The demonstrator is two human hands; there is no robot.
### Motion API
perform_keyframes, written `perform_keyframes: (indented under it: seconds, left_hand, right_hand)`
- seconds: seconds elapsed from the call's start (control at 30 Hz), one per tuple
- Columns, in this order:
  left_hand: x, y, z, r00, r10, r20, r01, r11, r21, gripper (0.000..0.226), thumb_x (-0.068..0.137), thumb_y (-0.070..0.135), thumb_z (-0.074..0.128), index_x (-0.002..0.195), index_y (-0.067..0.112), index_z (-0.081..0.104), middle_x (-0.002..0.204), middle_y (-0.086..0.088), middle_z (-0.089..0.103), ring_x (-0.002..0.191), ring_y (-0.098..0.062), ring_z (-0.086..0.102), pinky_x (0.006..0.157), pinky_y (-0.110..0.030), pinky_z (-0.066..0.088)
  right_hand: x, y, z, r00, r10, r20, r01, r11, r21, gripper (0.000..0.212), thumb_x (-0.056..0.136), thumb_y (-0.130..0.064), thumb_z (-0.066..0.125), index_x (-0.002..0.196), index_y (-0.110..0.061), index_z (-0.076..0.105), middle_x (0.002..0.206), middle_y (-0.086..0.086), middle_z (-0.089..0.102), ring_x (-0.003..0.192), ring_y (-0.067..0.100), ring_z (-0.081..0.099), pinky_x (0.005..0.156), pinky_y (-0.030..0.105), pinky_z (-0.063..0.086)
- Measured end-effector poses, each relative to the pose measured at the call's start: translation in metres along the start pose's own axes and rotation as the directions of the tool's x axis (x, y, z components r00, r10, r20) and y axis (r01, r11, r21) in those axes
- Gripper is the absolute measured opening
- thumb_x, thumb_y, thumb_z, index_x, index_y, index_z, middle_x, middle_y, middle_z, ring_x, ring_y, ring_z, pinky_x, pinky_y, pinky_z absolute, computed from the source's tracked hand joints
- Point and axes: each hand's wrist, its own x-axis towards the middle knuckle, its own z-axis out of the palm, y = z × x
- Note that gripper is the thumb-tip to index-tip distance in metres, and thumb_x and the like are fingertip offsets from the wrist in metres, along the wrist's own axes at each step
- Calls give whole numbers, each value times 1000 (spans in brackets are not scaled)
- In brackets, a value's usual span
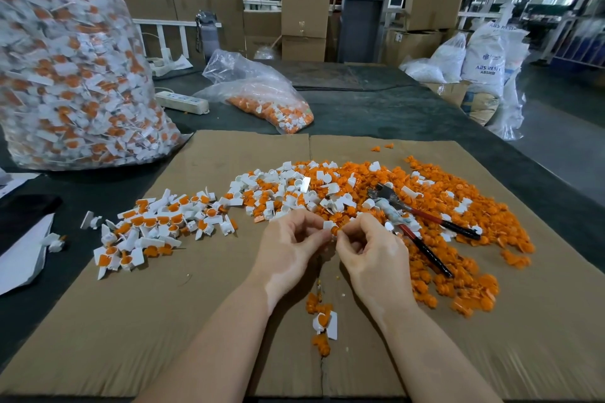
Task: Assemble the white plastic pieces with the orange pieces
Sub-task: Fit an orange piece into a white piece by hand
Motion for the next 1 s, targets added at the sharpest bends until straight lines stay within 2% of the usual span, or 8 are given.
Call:
perform_keyframes:
  seconds: [0.23, 0.37, 0.43, 0.53, 0.63, 0.8, 1.0]
  left_hand:
    - [-2, 0, 2, 999, 38, 2, -38, 992, 123, 11, 86, 10, 65, 79, 18, 63, 68, 4, 65, 60, 1, 61, 58, -8, 44]
    - [-2, -2, 3, 998, 59, 9, -59, 964, 260, 9, 87, 15, 64, 81, 22, 63, 76, 2, 65, 69, -7, 59, 61, -10, 44]
    - [-1, -2, 3, 999, 32, -7, -30, 975, 220, 8, 88, 15, 63, 82, 21, 63, 76, -2, 67, 70, -11, 63, 62, -12, 47]
    - [0, -1, 0, 997, -68, -30, 69, 998, 10, 3, 89, 11, 62, 87, 12, 62, 73, -11, 69, 65, -15, 66, 60, -16, 52]
    - [0, -2, -3, 994, -108, -28, 105, 989, -101, 8, 89, 8, 60, 97, 9, 62, 67, -7, 66, 63, -14, 65, 61, -20, 53]
    - [0, -2, -4, 996, -86, 2, 86, 989, -120, 18, 90, 7, 59, 106, 14, 63, 70, -9, 63, 66, -13, 64, 63, -17, 52]
    - [0, -2, -5, 997, -73, 13, 74, 994, -81, 18, 90, 7, 59, 107, 11, 63, 74, -12, 65, 68, -13, 65, 64, -16, 52]
  right_hand:
    - [-1, 1, 2, 1000, -11, -10, 10, 999, -51, 11, 81, -7, 69, 73, -7, 62, 62, -2, 59, 55, 8, 52, 52, 21, 47]
    - [-2, 0, 2, 1000, -20, 1, 20, 998, -66, 10, 81, -7, 70, 73, -6, 63, 63, 1, 61, 57, 13, 56, 53, 29, 52]
    - [-1, 0, 2, 1000, -7, 18, 7, 999, -38, 7, 83, -10, 68, 77, -8, 65, 66, -2, 62, 59, 9, 57, 56, 28, 52]
    - [1, 0, 2, 999, 29, 33, -32, 997, 67, 3, 86, -15, 65, 86, -14, 68, 74, -8, 64, 70, 4, 60, 64, 22, 51]
    - [2, 0, 1, 1000, 22, 2, -22, 996, 90, 11, 86, -13, 64, 97, -15, 67, 83, -8, 61, 79, 6, 57, 70, 22, 50]
    - [3, 0, 0, 995, -45, 85, 42, 998, 37, 28, 86, -12, 65, 113, -18, 66, 90, -9, 55, 85, 7, 52, 75, 20, 47]
    - [4, 1, 0, 996, -47, 79, 45, 999, 27, 18, 86, -12, 64, 103, -14, 70, 91, -5, 58, 87, 9, 55, 76, 23, 49]
